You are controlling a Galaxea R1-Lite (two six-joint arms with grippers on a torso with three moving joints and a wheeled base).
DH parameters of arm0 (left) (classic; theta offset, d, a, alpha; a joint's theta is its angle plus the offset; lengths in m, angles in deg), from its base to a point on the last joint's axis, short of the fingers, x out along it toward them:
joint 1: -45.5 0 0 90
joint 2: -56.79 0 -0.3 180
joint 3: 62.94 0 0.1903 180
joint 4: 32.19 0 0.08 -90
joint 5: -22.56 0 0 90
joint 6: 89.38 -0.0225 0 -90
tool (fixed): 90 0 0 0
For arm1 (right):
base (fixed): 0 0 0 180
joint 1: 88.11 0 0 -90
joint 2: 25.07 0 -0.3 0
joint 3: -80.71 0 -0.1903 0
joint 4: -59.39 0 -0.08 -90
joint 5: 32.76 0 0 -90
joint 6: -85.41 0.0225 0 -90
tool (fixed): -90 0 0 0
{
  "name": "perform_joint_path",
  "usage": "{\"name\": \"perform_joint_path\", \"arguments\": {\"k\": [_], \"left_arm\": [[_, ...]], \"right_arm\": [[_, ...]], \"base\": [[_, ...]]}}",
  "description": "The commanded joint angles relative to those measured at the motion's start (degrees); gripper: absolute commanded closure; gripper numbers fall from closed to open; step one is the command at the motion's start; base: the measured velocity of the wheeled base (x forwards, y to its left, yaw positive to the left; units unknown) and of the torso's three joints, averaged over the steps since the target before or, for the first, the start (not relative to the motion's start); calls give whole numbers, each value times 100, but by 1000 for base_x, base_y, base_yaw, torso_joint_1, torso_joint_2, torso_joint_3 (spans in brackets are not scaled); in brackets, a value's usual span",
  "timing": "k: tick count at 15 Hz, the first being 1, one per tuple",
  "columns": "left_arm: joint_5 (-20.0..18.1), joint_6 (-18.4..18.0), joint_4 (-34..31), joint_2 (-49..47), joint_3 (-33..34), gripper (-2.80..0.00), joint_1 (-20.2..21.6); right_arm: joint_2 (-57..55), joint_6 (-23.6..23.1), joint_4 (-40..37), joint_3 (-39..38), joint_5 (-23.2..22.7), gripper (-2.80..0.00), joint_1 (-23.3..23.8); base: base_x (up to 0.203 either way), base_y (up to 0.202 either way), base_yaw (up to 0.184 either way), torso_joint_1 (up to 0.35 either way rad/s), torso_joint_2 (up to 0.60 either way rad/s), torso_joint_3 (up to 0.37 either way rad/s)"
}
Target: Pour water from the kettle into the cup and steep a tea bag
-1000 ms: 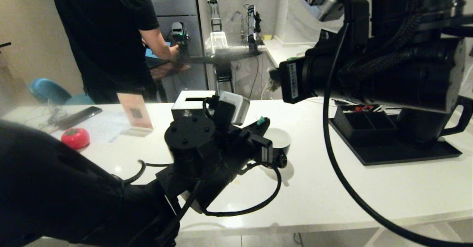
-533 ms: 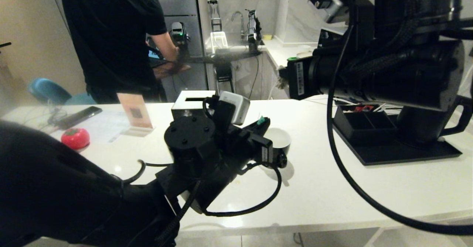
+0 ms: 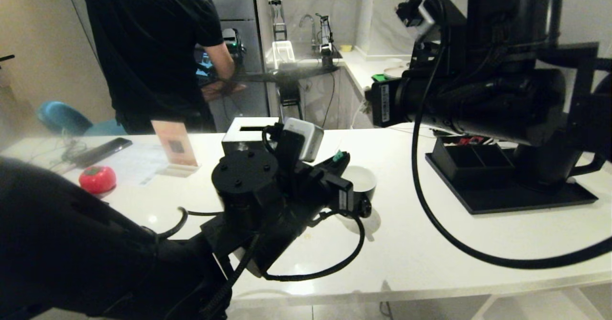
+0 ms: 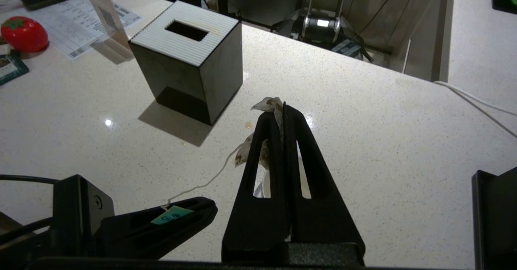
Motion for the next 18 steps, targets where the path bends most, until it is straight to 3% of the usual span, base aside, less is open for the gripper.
{"name": "perform_joint_path", "arguments": {"k": [1,13,14,15,18], "left_arm": [[8,12,44,5,-4,0,1],[8,13,44,-3,5,0,10],[8,13,44,-3,5,0,10],[8,13,44,-3,5,0,10],[8,13,44,-3,5,0,10]], "right_arm": [[-58,-2,57,-118,2,0,0],[-6,-11,198,-490,7,0,0],[-6,-11,181,-490,7,-17,0],[-6,-11,190,-490,7,-280,0],[-6,-11,225,-482,16,-280,0]], "base": [[0,0,0,0,0,0],[0,0,0,0,0,0],[0,0,0,0,0,0],[0,0,0,0,0,0],[0,0,0,0,0,0]]}}
